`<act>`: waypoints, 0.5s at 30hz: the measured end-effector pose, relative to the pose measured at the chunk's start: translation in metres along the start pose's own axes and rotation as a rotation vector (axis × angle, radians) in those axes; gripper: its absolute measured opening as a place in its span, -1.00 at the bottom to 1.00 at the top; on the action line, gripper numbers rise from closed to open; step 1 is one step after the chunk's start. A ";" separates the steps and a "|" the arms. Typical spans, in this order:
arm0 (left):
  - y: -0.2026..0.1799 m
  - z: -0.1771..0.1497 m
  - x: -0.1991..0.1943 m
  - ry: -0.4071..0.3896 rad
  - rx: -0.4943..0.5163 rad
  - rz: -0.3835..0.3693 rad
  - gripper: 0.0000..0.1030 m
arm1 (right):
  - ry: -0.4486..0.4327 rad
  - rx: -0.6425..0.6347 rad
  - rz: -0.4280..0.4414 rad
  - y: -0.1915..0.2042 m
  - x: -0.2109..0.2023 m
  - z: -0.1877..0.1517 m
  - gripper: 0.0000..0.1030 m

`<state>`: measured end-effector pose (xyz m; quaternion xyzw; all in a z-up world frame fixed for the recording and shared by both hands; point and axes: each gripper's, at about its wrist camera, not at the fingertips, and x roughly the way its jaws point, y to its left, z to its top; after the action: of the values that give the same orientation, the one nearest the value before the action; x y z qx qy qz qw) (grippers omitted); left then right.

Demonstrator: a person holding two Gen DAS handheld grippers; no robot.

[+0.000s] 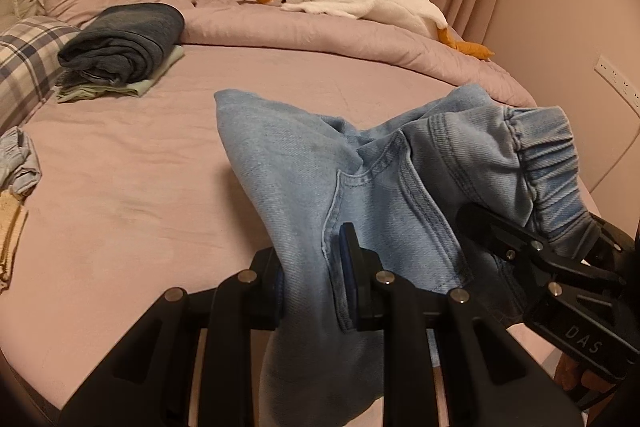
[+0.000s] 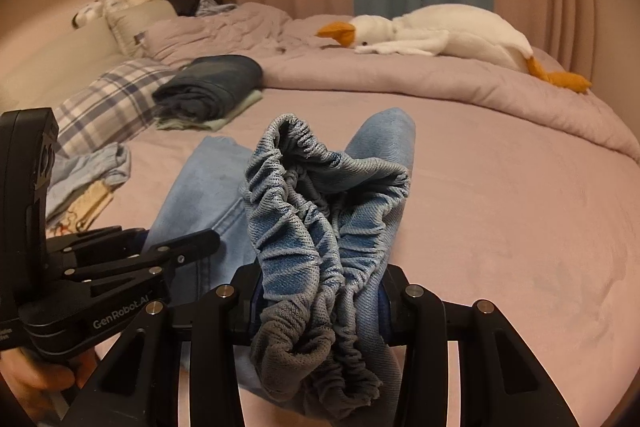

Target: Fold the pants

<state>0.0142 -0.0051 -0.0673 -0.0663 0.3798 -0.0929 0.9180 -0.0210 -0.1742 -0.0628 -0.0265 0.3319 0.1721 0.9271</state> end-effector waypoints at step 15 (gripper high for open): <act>0.004 0.014 -0.013 -0.058 0.004 0.010 -0.58 | -0.064 -0.077 -0.006 0.022 -0.006 0.013 -0.14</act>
<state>0.0158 0.0027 -0.0498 -0.0651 0.3533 -0.0872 0.9292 -0.0244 -0.1531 -0.0477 -0.0576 0.2949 0.1830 0.9361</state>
